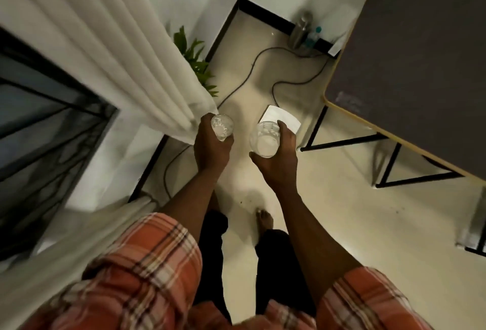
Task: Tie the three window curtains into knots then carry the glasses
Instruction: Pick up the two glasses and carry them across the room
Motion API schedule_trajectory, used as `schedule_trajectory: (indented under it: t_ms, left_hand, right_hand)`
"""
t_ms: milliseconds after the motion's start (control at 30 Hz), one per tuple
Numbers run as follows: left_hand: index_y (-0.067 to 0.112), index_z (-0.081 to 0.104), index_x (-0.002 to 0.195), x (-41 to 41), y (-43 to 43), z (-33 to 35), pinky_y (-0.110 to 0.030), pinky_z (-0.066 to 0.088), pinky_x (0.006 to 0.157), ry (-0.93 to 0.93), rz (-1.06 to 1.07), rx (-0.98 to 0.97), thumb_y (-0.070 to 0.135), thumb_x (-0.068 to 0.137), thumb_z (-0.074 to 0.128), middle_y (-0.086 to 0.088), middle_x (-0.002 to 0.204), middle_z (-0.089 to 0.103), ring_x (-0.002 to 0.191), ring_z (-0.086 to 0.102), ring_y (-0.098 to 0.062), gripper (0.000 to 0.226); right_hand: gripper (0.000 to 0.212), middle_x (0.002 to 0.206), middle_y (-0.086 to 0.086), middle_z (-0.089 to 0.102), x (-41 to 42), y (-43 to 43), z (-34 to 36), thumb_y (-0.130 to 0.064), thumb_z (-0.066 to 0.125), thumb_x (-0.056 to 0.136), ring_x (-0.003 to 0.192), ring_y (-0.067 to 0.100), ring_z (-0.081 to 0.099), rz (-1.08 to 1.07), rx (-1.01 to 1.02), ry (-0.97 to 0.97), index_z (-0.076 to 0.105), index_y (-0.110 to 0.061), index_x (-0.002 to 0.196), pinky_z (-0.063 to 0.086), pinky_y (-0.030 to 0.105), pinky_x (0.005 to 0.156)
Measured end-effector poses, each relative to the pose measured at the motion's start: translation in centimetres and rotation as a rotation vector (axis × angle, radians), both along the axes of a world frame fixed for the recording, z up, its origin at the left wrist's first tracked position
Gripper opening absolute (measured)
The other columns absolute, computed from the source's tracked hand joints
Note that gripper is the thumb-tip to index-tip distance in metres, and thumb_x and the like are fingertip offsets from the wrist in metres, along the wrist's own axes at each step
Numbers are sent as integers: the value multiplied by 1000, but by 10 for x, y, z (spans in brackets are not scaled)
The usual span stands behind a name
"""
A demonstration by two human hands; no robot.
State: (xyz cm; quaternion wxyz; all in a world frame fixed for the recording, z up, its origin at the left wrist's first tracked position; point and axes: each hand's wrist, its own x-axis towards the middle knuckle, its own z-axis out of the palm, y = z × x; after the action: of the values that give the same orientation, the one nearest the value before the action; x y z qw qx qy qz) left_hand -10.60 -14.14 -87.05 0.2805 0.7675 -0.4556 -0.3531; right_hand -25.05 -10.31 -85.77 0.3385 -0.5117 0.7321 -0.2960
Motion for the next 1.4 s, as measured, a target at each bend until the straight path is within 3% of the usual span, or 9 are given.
schedule_trajectory:
  t_ms: [100, 233, 433, 600, 767, 900, 1033, 1200, 1400]
  left_hand:
    - [15, 50, 122, 9, 37, 58, -26, 42, 81, -11, 101, -58, 15, 67, 81, -5, 120, 59, 108, 57, -24, 63]
    - [19, 51, 123, 20, 99, 119, -28, 44, 84, -47, 287, -137, 13, 65, 82, -5, 120, 56, 108, 54, -22, 65]
    - [26, 50, 115, 24, 217, 164, -29, 47, 84, -7, 554, -244, 14, 68, 77, 3, 111, 62, 101, 60, -19, 55]
    - [24, 51, 117, 16, 308, 189, -26, 43, 78, -19, 748, -286, 17, 71, 77, 4, 110, 63, 98, 58, -16, 53]
    - [25, 53, 113, 18, 402, 199, -26, 41, 76, -83, 911, -313, 16, 68, 75, 6, 108, 62, 98, 57, -14, 51]
    - [26, 56, 105, 19, 477, 201, -28, 42, 72, -83, 1070, -333, 11, 63, 73, 10, 100, 62, 92, 58, -11, 48]
    - [26, 55, 113, 14, 548, 205, -28, 44, 79, -70, 1194, -345, 15, 66, 75, 10, 107, 64, 98, 59, -13, 52]
    - [22, 49, 122, 1, 665, 217, -26, 40, 77, -92, 1359, -297, 17, 71, 77, 4, 107, 65, 95, 59, -19, 58]
    - [22, 51, 120, -12, 804, 215, -27, 43, 78, -116, 1461, -297, 20, 71, 77, 7, 103, 65, 95, 61, -20, 55]
  right_hand:
    - [100, 136, -5, 47, -1, 30, 57, -25, 86, 62, 120, 12, 47, 58, 0, -85, 30, -18, 144, 41, 24, 91]
    - [103, 128, -13, 46, -5, 65, 115, -33, 87, 57, 108, -4, 42, 179, -32, -207, 31, -19, 142, 35, 15, 89]
    - [90, 127, -5, 57, -7, 112, 165, -23, 89, 57, 111, 14, 53, 483, -146, -182, 40, -21, 133, 39, 20, 84]
    - [90, 123, -9, 45, 13, 161, 181, -13, 88, 59, 110, 0, 43, 769, -175, -233, 41, -15, 136, 31, 1, 86]
    - [86, 117, -11, 51, 45, 226, 185, -19, 90, 59, 110, 4, 48, 1035, -256, -219, 45, -15, 132, 43, 24, 94]
    - [79, 113, -24, 55, 68, 283, 200, -27, 88, 62, 103, -11, 53, 1215, -212, -264, 41, -34, 125, 46, 12, 85]
    - [92, 122, -13, 57, 87, 345, 207, -28, 88, 61, 106, 6, 56, 1322, -159, -243, 37, -26, 137, 46, 17, 78]
    - [77, 114, -22, 57, 101, 462, 210, -24, 86, 62, 103, 2, 57, 1423, -79, -307, 43, -39, 123, 52, 28, 85]
    - [84, 119, -12, 50, 112, 594, 208, -23, 88, 59, 106, 1, 48, 1553, -103, -302, 42, -22, 130, 44, 24, 89]
